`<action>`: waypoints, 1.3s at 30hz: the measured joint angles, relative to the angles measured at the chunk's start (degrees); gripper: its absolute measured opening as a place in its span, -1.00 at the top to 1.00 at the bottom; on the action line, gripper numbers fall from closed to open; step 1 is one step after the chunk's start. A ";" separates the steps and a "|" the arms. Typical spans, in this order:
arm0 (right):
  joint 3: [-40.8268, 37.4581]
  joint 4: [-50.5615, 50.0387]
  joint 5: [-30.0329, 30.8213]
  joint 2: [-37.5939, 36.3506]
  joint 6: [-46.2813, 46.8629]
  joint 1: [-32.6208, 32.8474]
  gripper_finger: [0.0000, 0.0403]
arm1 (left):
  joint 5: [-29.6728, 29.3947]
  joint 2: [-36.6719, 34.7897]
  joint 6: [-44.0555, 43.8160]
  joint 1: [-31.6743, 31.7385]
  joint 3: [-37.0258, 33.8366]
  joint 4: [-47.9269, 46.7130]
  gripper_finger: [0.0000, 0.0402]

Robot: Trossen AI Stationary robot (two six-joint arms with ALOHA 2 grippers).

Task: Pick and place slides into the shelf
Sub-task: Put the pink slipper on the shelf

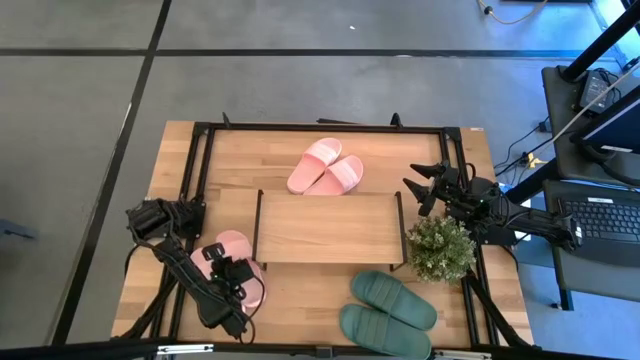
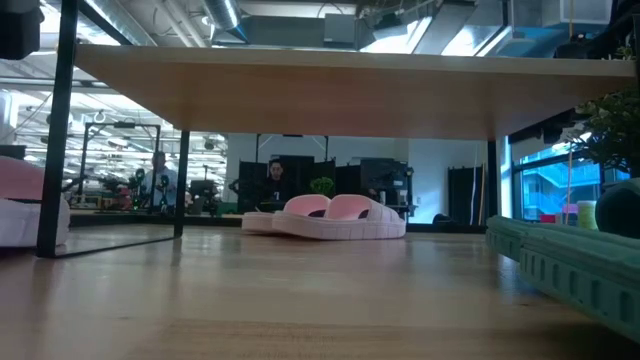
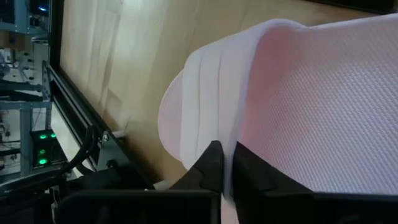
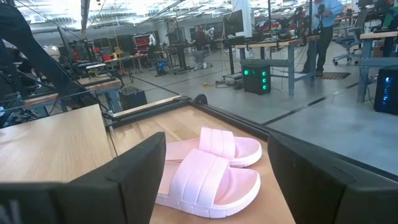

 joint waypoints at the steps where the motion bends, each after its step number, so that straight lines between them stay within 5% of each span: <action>1: -0.01 0.00 0.00 0.00 0.00 0.00 -0.40 | 0.00 0.00 0.02 -0.02 0.00 0.02 0.93; 31: 0.00 -0.01 0.00 0.00 0.00 0.00 -0.40 | 1.97 -0.12 0.51 -0.18 3.63 -5.43 0.98; 39: 0.00 0.00 0.00 0.01 0.01 0.00 -0.40 | -2.73 -3.21 1.69 -0.53 6.67 -5.40 0.99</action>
